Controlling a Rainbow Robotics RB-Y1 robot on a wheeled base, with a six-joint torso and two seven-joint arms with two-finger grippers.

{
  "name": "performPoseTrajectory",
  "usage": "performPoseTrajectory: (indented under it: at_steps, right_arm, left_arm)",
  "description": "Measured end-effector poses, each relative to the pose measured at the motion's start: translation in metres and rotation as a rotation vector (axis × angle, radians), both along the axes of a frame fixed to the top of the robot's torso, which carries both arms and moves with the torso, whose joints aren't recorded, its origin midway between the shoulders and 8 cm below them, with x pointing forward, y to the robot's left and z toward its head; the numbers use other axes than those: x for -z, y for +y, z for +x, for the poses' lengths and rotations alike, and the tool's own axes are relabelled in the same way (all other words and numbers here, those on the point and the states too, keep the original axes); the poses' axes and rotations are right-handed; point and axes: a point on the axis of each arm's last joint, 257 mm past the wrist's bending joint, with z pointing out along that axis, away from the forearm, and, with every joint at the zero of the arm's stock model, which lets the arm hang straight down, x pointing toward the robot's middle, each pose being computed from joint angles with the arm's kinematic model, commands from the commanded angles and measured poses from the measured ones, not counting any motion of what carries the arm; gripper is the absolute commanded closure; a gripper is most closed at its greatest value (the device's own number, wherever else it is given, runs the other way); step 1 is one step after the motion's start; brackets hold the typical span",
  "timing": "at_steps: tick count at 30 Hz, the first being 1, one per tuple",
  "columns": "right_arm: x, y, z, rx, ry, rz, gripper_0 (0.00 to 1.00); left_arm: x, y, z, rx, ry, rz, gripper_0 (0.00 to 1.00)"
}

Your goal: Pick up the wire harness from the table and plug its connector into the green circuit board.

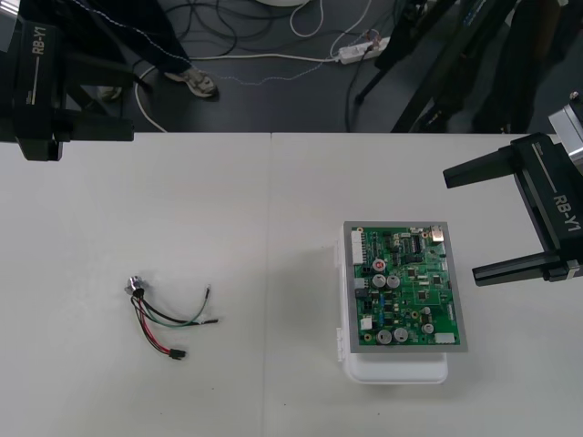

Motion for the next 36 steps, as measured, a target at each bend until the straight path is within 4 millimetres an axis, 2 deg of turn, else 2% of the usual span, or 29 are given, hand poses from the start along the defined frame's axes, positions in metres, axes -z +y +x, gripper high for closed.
performPoseTrajectory:
  at_steps: [36]
  right_arm:
    - [0.0, 0.0, 0.0, 0.0, 0.0, 0.0, 0.0]
  left_arm:
    - [0.0, 0.0, 0.0, 0.0, 0.0, 0.0, 0.39]
